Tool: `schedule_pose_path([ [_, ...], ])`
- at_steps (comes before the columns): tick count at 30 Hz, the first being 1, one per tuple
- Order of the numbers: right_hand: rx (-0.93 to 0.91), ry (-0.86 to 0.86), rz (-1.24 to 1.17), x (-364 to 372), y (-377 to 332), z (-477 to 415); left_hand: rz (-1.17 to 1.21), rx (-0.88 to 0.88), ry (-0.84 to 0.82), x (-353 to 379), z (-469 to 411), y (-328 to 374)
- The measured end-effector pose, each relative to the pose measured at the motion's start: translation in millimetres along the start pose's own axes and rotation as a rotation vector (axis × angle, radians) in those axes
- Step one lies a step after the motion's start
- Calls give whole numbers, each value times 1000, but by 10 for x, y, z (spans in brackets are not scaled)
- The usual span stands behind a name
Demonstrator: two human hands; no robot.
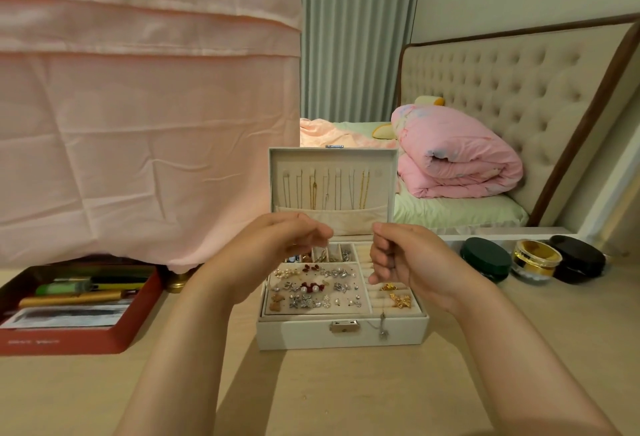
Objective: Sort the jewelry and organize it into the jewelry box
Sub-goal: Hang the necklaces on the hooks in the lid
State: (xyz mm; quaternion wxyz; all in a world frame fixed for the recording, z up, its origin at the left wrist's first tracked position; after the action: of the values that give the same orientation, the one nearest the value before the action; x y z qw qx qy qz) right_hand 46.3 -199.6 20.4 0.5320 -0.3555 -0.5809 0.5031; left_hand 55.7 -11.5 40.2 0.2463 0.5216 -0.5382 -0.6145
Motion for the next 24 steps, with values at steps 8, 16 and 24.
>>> schedule_pose_path([
  [8,54,-155,138,108,25,88,183,66,-118,321,-41,280],
  [16,-49,-198,20,211,-340,191,-21,68,-163,271,-220,732],
  [24,-23,-284,106,129,-554,182,-214,-5,-369,349,-325,805],
])
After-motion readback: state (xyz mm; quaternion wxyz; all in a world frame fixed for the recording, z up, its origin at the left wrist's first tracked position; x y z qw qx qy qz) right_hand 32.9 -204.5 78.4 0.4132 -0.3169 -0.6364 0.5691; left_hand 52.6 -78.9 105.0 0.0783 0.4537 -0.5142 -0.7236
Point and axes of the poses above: each hand's wrist, its own z-axis away from the middle knuckle, its own x-axis out of the palm, y = z × x, the point moved 7 cm from there along -z, towards the middle knuckle, and after that the axes turned 15 degrees about -z, right-handed, at the moved point
